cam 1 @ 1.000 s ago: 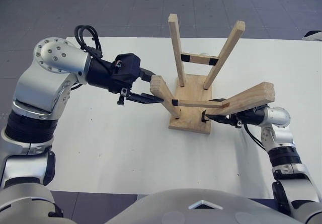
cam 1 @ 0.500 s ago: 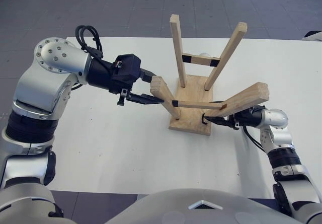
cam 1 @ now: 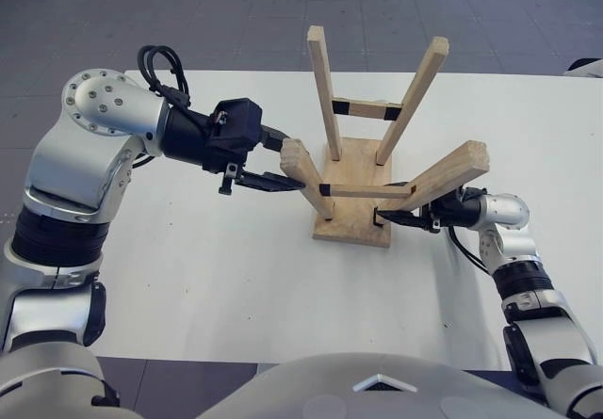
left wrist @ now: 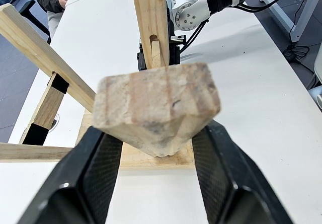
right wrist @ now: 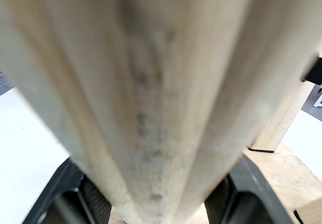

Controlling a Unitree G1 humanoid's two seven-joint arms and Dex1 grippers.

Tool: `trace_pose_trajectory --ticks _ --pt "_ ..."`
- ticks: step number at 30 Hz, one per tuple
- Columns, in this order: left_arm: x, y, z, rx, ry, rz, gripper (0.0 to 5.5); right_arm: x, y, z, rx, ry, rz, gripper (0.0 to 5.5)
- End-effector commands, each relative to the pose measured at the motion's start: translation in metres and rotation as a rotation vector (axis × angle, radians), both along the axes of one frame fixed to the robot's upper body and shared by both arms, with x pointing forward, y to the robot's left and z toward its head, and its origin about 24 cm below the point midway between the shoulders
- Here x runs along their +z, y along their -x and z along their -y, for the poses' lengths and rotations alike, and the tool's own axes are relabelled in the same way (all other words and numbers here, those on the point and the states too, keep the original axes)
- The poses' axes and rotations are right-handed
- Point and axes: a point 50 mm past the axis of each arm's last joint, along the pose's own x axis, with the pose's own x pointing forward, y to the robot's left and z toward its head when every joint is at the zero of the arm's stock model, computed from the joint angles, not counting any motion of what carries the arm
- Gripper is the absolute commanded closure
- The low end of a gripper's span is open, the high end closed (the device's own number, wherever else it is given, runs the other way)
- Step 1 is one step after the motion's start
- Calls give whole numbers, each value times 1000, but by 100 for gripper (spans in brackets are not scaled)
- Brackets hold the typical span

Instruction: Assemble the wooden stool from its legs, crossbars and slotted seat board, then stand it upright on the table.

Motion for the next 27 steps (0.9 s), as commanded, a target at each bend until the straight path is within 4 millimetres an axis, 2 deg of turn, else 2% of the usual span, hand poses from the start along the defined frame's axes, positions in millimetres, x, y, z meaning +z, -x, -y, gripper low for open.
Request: trace_pose_trajectory --ticks 1,5,11,19,27 --pt "-6 3 6 -61 -32 -21 344 -27 14 -9 53 137 -95 346" --pt "-6 4 7 -63 -33 -28 344 -35 17 -10 54 213 -115 346" --pt "-7 4 7 -44 -34 -57 344 -35 15 -8 41 244 -104 346" --pt "-8 2 7 -10 -36 -77 344 -37 30 -16 153 271 -36 346" --pt "-9 3 8 -4 -35 -88 344 -34 25 -15 148 293 -1 346"
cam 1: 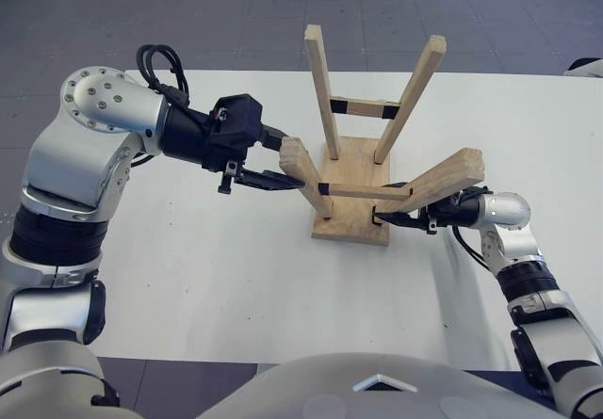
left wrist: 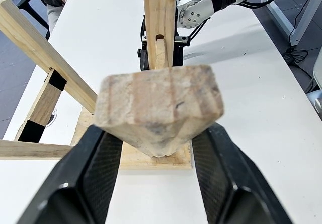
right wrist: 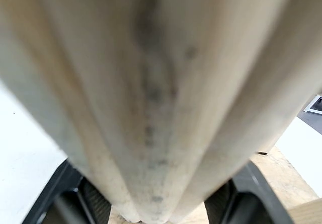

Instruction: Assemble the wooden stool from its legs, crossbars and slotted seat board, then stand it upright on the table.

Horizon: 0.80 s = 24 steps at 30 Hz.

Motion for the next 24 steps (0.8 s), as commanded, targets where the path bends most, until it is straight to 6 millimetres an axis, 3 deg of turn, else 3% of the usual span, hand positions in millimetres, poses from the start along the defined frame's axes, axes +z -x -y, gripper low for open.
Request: trace_pose_trajectory --ticks 1,5,12,16,18,21,24 --pt "-12 4 9 -34 -29 -65 344 -41 23 -10 121 240 -102 346" --pt "-12 4 9 -39 -28 -69 344 -46 23 -9 104 245 -133 346" --pt "-14 5 9 -28 -36 -115 216 -45 22 -7 98 245 -134 346" --pt "-14 -5 -1 43 -63 -69 160 -44 21 -8 89 240 -131 346" --pt "-2 -12 -11 95 -42 -23 130 -44 20 -8 79 235 -135 346" --pt "36 -24 -30 202 55 91 100 -47 19 -10 37 228 -177 346" --pt "79 -20 -39 236 216 181 100 -48 16 -10 -13 230 -211 346"
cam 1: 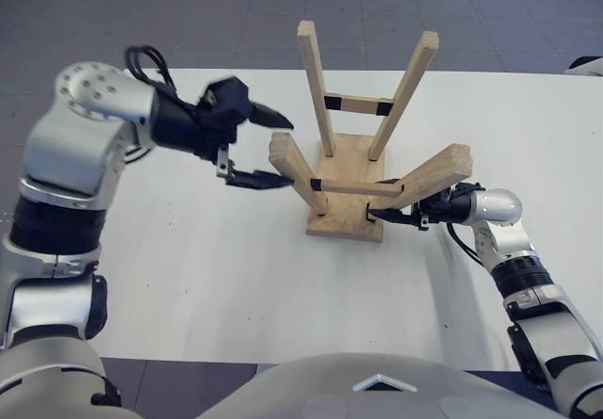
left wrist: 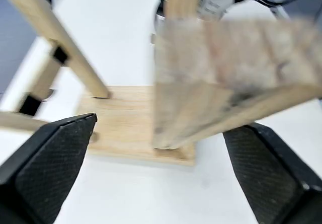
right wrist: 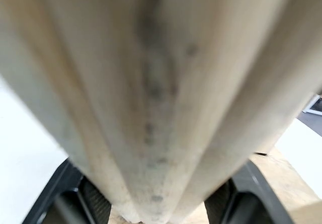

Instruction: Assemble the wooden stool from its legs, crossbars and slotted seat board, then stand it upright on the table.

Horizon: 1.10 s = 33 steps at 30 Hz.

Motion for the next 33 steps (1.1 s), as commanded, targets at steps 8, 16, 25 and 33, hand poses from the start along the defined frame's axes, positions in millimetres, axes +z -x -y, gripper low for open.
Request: trace_pose_trajectory --ticks 8,16,25,33 --pt "93 17 68 291 515 215 100 -49 22 -15 -57 254 -236 346" --pt "-1 39 134 545 220 55 100 -50 25 -18 -45 341 -265 346" --pt "-5 32 120 768 68 243 100 -51 26 -15 -49 361 -269 346" --pt "-25 45 115 763 59 126 154 -52 27 -15 -51 360 -281 346"
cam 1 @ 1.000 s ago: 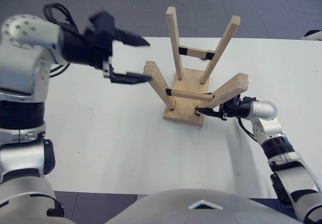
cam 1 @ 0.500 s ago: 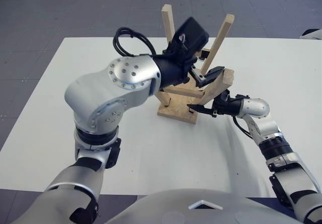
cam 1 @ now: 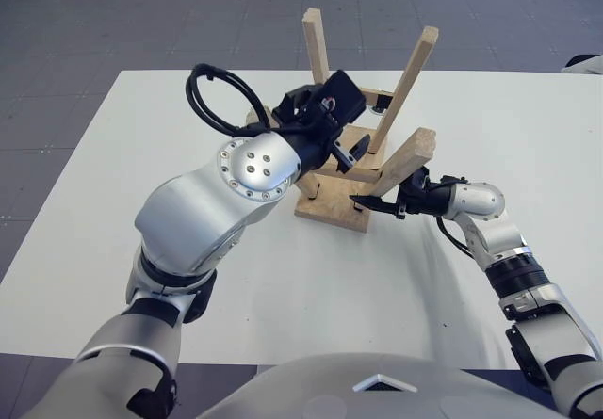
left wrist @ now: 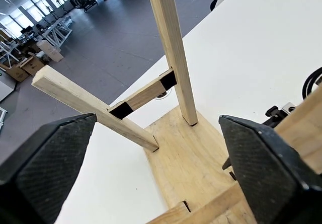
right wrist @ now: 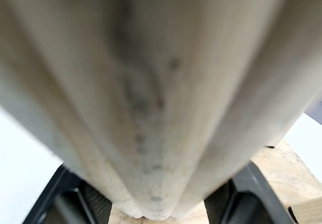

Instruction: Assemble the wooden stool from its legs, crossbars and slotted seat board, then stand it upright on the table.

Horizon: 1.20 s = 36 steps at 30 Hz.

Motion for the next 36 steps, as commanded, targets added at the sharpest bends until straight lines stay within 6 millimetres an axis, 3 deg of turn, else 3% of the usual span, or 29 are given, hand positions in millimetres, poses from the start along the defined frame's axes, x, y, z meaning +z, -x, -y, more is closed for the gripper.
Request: trace_pose_trajectory --ticks 1,6,9,11,13,15,16,18,21,23,25,27,30,33,34,36 --pt "-4 3 -2 26 82 -50 171 -58 32 10 48 267 -245 346" --pt "-7 1 0 56 110 -23 247 -59 33 9 50 264 -251 346" --pt "33 -11 -4 136 193 234 270 -58 33 10 49 265 -252 346" --pt "43 -12 -5 139 158 310 270 -58 32 10 51 266 -253 346" --pt "5 -7 1 57 -16 171 270 -57 33 11 55 267 -253 346" --pt "-48 11 4 -81 -215 -56 270 -57 33 10 61 268 -254 346" --pt "-65 22 3 -143 -283 -138 270 -57 33 10 64 270 -254 346" --pt "-74 30 5 -191 -301 -194 270 -56 32 11 67 273 -255 346" --pt "-71 26 5 -170 -266 -171 270 -56 33 12 65 277 -259 346" --pt "-55 20 12 -168 -169 -74 270 -57 33 12 66 284 -263 346" --pt "-17 13 22 -190 65 37 270 -60 33 15 66 329 -272 346" --pt "10 3 18 -159 204 103 270 -68 35 22 73 434 -318 346" --pt "14 -6 5 -86 198 119 270 -83 46 47 153 682 -436 346" --pt "14 -5 4 -73 215 115 270 -83 49 56 184 723 -484 346" --pt "21 -6 3 -64 241 137 270 -83 51 58 197 731 -501 346" --pt "56 -9 -4 -35 387 237 270 -84 55 63 211 744 -526 346"
